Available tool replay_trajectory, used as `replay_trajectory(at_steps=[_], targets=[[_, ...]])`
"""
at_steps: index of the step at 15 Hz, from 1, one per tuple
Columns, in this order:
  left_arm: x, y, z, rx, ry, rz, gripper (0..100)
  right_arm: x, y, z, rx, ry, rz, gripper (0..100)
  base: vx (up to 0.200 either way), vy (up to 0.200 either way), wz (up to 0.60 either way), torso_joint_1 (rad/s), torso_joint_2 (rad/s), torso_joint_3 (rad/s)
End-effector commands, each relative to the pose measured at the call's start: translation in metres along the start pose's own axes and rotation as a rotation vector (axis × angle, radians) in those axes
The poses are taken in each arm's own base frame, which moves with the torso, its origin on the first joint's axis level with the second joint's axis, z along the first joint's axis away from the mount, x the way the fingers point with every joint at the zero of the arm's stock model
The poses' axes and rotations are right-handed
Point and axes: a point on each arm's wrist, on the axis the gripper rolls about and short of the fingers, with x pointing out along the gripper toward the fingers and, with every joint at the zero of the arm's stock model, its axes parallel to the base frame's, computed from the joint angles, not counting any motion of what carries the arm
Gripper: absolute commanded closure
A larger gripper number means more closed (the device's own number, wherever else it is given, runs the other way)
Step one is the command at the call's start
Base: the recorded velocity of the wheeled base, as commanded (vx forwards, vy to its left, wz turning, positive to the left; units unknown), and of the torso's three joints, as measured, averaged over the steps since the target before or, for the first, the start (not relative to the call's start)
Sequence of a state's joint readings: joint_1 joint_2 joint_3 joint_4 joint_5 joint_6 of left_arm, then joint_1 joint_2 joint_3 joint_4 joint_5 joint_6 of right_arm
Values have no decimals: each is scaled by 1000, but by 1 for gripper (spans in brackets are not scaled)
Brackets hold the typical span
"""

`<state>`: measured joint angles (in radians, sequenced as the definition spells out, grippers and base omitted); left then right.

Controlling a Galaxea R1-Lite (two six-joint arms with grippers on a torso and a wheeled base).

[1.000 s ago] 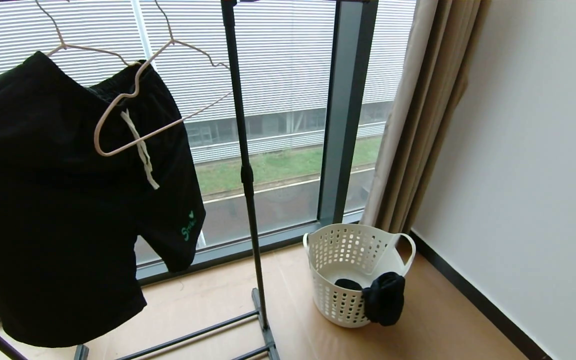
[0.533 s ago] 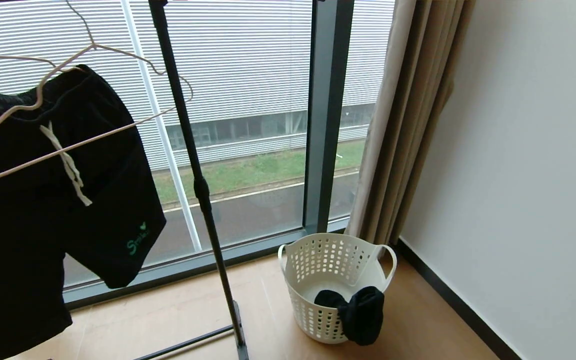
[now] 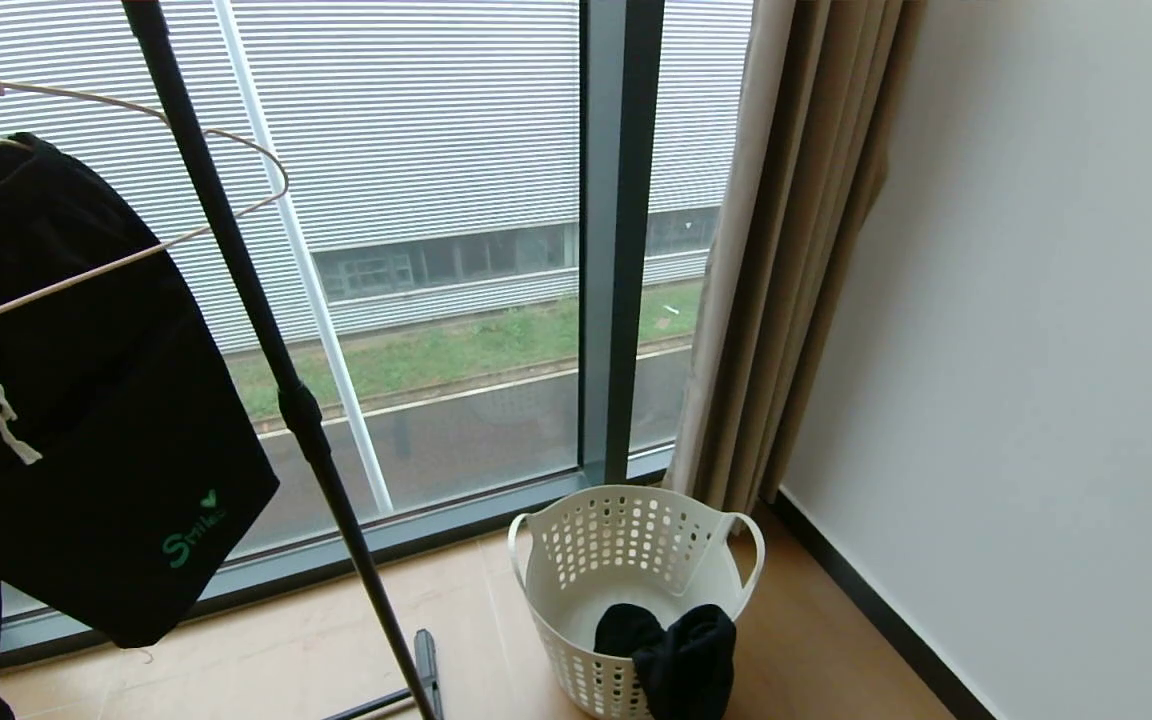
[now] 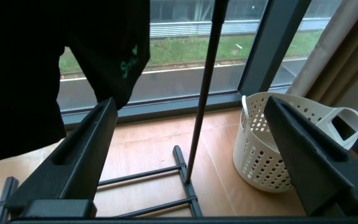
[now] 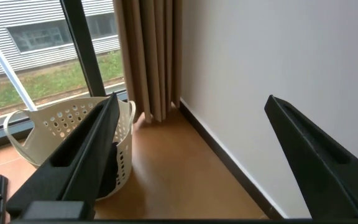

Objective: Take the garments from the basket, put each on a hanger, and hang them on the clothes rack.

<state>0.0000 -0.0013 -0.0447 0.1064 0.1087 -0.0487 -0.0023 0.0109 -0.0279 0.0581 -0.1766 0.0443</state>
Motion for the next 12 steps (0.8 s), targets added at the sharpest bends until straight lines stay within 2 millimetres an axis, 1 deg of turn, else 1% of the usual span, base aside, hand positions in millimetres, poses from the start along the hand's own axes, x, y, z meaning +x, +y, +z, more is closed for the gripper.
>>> replay_trajectory(at_steps=[1, 4, 5, 7, 9, 12], targets=[[0, 0, 0, 0, 2, 0, 0, 0, 0, 0, 0, 2, -1, 0, 0, 0, 0, -100, 378, 266], [0, 0, 0, 0, 2, 0, 0, 0, 0, 0, -2, 2, 1, 0, 0, 0, 0, -110, 424, 315], [0, 0, 0, 1, 2, 2, 0, 0, 0, 0, -2, 2, 1, 0, 0, 0, 0, -66, 256, 193], [0, 0, 0, 1, 2, 0, 0, 0, 0, 0, 0, 2, 1, 0, 0, 0, 0, -24, 125, 83], [0, 0, 0, 4, 2, 0, 0, 0, 0, 0, -2, 2, 1, 0, 0, 0, 0, -39, 239, 183], [0, 0, 0, 4, 2, 0, 0, 0, 0, 0, -3, 2, 1, 0, 0, 0, 0, -11, 85, 64]])
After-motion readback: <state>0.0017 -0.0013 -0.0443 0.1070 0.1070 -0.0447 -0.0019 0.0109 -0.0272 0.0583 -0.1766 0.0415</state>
